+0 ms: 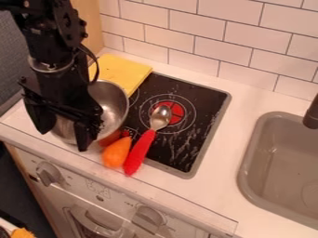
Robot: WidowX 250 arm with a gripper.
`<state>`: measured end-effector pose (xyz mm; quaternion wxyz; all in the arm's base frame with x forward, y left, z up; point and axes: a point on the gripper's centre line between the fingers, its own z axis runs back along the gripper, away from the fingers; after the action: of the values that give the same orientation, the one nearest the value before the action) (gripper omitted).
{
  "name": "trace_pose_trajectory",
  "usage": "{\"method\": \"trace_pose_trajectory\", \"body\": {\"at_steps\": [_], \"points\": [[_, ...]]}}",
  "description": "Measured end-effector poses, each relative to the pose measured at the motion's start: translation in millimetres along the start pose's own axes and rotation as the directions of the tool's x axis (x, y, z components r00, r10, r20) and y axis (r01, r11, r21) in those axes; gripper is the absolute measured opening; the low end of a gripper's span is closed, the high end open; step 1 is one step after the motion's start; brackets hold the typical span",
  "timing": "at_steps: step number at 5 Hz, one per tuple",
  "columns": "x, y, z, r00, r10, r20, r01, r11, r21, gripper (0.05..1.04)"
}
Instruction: Moved the silver pot to the lower left side of the burner
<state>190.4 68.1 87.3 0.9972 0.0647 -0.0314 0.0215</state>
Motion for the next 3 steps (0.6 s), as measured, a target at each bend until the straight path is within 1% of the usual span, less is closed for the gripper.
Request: {"method": "trace_pose_trajectory", "body": {"at_steps": [1, 3], "points": [[2.5, 0.0, -3.6, 1.0, -0.005, -0.007, 0.005, 1.0, -0.002, 1.001], [3.2, 0.7, -4.1, 1.0, -0.006, -0.006, 0.006, 1.0, 0.007, 1.001]]}}
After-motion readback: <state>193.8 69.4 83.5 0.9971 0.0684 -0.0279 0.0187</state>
